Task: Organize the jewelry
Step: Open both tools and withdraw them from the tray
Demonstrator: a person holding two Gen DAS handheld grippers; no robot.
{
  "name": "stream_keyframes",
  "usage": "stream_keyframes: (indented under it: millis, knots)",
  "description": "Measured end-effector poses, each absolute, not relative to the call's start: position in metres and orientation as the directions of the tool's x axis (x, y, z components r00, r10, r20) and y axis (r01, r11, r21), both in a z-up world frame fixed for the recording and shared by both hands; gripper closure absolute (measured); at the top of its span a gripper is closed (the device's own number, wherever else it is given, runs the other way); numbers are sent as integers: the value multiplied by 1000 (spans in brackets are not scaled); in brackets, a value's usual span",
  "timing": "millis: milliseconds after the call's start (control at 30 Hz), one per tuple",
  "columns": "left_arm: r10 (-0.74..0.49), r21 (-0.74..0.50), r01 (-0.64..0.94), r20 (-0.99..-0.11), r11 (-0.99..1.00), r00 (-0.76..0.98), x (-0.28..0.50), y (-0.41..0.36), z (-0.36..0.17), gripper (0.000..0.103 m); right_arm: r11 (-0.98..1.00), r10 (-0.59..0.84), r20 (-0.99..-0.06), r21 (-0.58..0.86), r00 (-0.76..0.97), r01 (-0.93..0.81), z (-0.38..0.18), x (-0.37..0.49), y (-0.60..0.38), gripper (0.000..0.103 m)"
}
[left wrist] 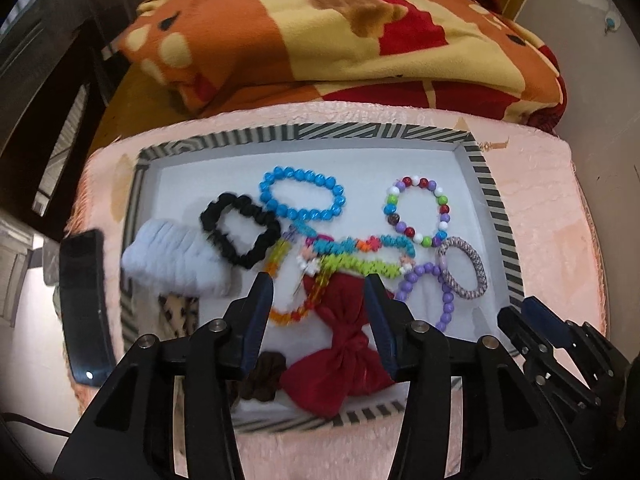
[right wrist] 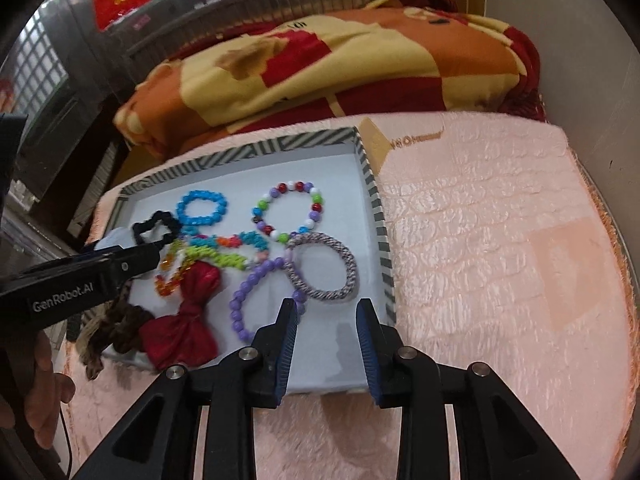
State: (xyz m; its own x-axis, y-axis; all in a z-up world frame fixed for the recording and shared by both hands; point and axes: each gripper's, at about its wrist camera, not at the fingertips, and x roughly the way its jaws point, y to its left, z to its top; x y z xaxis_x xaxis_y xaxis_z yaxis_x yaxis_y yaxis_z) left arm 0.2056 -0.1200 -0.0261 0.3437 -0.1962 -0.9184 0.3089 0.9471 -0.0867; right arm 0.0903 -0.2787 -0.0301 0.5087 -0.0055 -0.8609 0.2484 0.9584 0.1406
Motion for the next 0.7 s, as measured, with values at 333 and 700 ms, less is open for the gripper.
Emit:
stream_keyframes:
  millis: [333, 700]
  knots:
    - [-160, -43, 255, -872, 966, 462, 162, -97, 2, 56, 974, 5, -831, 131, 557, 187, -5, 65, -254, 64]
    - [-132, -31, 193, -836, 981, 533, 121, -68, 19, 56, 983, -3, -809, 105, 588, 149, 13, 45, -237, 56]
